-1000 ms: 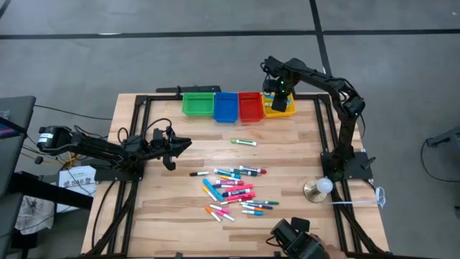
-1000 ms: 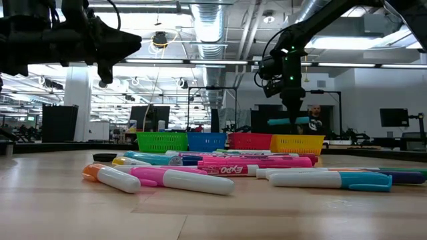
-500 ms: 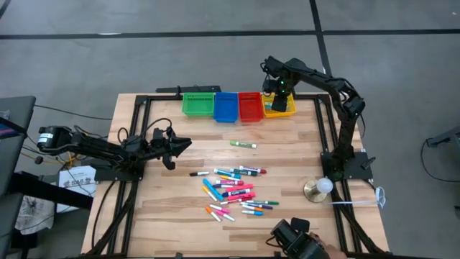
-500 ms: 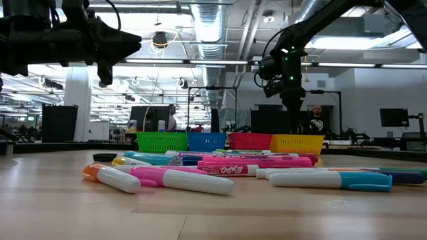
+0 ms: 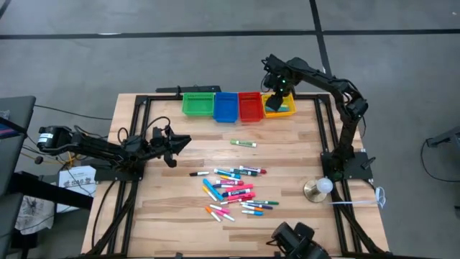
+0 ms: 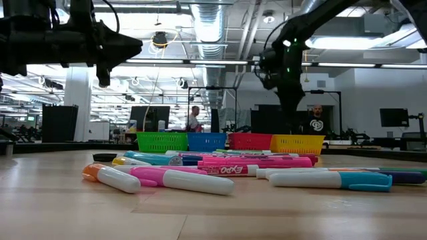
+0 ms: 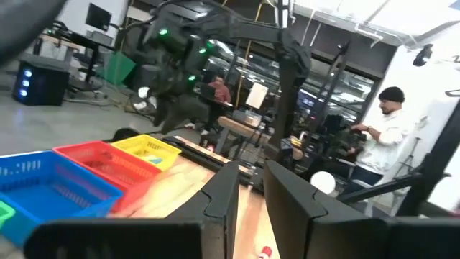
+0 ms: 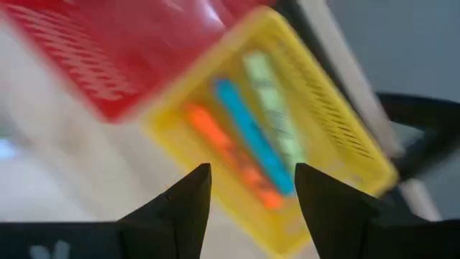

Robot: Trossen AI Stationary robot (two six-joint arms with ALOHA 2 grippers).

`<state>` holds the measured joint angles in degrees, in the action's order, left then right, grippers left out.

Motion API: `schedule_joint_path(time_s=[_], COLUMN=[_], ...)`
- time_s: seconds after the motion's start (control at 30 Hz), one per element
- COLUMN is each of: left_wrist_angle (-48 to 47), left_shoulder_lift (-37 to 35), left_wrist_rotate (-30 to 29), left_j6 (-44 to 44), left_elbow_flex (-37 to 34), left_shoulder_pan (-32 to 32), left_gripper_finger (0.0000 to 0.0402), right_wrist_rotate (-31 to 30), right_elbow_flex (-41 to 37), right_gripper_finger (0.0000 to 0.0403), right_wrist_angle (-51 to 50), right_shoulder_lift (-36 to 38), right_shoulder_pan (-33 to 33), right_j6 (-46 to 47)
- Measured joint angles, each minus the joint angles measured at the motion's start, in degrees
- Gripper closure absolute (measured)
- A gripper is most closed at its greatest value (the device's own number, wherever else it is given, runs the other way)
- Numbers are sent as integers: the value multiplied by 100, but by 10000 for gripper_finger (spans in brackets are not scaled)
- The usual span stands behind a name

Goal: Pick & Place Markers
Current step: Put the top large pink highlighter pen into the yellow bin

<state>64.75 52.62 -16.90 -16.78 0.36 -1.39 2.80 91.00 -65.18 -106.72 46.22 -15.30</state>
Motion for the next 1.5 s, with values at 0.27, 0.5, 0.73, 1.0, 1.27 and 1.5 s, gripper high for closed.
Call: schedule_joint_path(time_s=[0.27,0.5,0.73,1.0,1.27,1.5], left_wrist_angle=[-60,-487,-632,-791,-990,-990], left_shoulder_lift=[0,0,7,7,7,7], left_wrist_rotate=[61,509,1385,2210,2320,2321], left_j6=[-345,-462,-776,-782,-1112,-1117], left_elbow_flex=[0,0,0,0,0,0], left_shoulder_pan=[-17,-24,-24,-400,-1194,-1642], left_gripper_finger=[335,335,335,335,335,335], right_wrist_rotate=[2026,2823,2607,1179,796,-236], right_elbow_flex=[-33,-31,-37,-37,-46,-37], right_gripper_finger=[198,203,210,225,239,248], right_wrist_angle=[912,1477,1324,1253,826,903], right_shoulder_lift=[845,1135,933,566,416,418], right_shoulder_pan=[-649,-1685,-2696,-3720,-4813,-5757], right_j6=[244,83,77,868,2117,3195])
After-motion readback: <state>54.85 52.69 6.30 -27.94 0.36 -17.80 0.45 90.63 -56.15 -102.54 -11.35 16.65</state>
